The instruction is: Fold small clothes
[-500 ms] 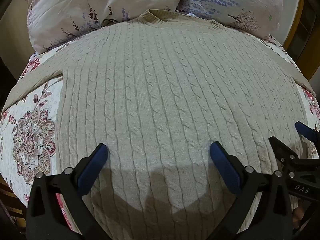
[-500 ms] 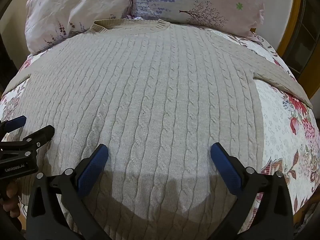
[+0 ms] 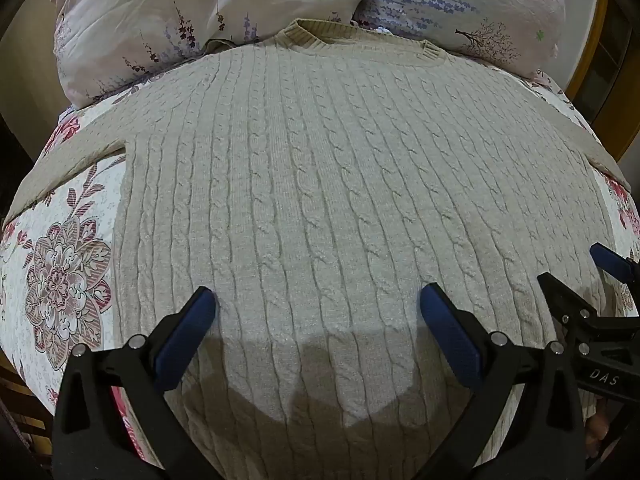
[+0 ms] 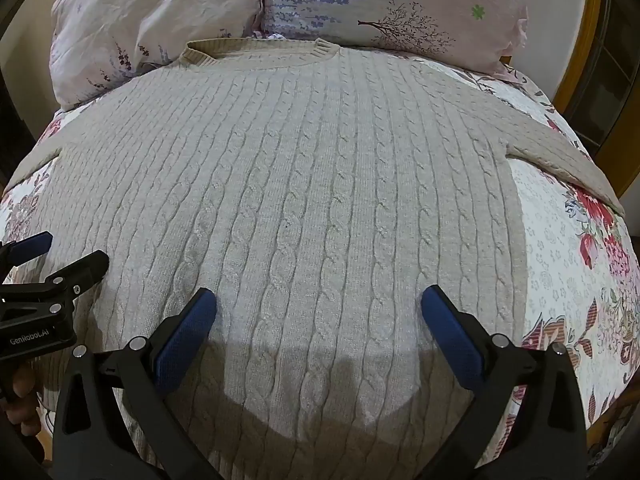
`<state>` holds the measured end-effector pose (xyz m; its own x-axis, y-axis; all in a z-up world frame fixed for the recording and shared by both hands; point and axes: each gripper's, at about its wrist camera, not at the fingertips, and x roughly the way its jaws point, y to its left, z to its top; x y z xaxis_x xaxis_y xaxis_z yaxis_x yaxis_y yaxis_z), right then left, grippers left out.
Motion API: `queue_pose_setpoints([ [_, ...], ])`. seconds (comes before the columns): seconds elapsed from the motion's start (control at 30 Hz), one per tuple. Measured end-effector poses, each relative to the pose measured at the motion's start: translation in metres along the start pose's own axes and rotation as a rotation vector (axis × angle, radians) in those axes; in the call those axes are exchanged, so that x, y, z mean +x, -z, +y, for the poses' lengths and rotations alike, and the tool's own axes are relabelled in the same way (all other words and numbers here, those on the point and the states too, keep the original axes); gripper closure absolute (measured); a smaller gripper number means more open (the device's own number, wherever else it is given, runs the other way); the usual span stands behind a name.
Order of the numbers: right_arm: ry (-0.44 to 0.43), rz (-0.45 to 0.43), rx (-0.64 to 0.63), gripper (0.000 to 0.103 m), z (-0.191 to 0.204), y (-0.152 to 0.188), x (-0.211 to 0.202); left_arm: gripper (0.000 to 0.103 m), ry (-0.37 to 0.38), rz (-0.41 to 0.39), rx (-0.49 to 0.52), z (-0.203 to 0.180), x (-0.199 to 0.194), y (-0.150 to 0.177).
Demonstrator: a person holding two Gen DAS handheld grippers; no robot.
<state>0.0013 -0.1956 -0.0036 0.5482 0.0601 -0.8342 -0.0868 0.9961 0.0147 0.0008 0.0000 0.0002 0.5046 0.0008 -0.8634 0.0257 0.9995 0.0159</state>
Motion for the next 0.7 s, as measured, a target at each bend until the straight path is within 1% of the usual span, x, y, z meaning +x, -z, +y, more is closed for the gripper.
queue_pose_setpoints([
  [0.7, 0.001, 0.001, 0.001, 0.001, -0.0003, 0.0001, 0.0002, 0.002, 0.000, -0.003, 0.000, -0.0001, -0.0004, 0.0008],
])
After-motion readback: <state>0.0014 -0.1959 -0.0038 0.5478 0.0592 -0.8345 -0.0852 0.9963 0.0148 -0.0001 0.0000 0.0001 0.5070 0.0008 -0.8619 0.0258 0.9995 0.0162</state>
